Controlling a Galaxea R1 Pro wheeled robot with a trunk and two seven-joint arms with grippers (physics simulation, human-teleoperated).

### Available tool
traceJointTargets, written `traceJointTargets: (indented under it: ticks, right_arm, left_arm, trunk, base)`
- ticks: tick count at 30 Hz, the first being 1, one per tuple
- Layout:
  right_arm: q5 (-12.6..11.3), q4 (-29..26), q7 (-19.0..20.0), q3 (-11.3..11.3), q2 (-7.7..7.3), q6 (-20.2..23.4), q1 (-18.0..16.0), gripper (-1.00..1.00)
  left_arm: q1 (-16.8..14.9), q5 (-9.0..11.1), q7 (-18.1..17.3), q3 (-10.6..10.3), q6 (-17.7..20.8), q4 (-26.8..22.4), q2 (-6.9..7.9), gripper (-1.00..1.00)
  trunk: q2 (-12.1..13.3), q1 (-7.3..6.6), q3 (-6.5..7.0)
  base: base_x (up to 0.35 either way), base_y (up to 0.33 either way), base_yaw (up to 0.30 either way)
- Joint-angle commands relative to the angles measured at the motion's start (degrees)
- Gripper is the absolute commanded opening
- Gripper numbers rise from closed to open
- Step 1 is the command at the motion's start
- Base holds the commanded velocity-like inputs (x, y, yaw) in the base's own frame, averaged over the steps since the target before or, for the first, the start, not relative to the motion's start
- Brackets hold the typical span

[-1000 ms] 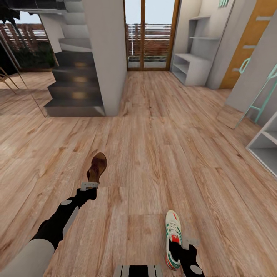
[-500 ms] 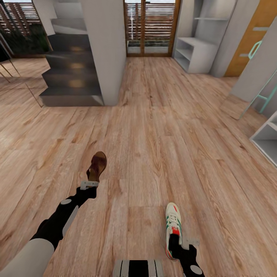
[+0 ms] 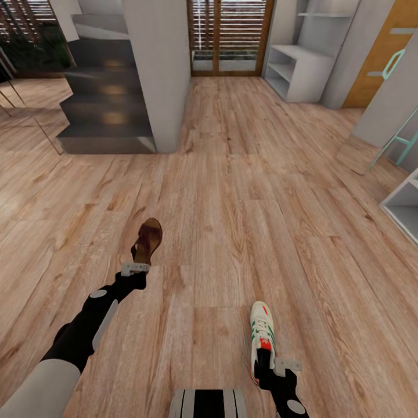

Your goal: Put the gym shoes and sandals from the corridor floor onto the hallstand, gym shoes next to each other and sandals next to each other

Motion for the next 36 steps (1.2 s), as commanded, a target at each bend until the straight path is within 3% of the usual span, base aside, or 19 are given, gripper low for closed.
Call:
traceJointTargets:
  ticks: [1,21,36]
  right_arm:
    - [0.01,0.03,0.01,-0.20,0.06,-0.20,-0.02,1.00]
    - [0.01,-0.15,0.00,-0.29,0.06,-0.25,-0.02,1.00]
    - [-0.06,-0.21,0.00,-0.29,0.06,-0.29,-0.02,1.00]
  left_arm:
    - [0.01,0.41,-0.03,-0.11,0.44,-0.12,0.05,-1.00]
    - [0.02,0.42,-0.05,-0.12,0.71,-0.33,0.06,-1.00]
    - [0.02,0.44,-0.12,-0.12,0.71,-0.39,0.06,-1.00]
  trunk:
    - [-0.01,-0.01,-0.04]
    - [-0.01,-0.01,-0.21]
    - [-0.19,0.32,-4.06]
  base:
    - [0.000,0.000,0.002]
    - [0.000,0.000,0.079]
    - [0.000,0.000,0.001]
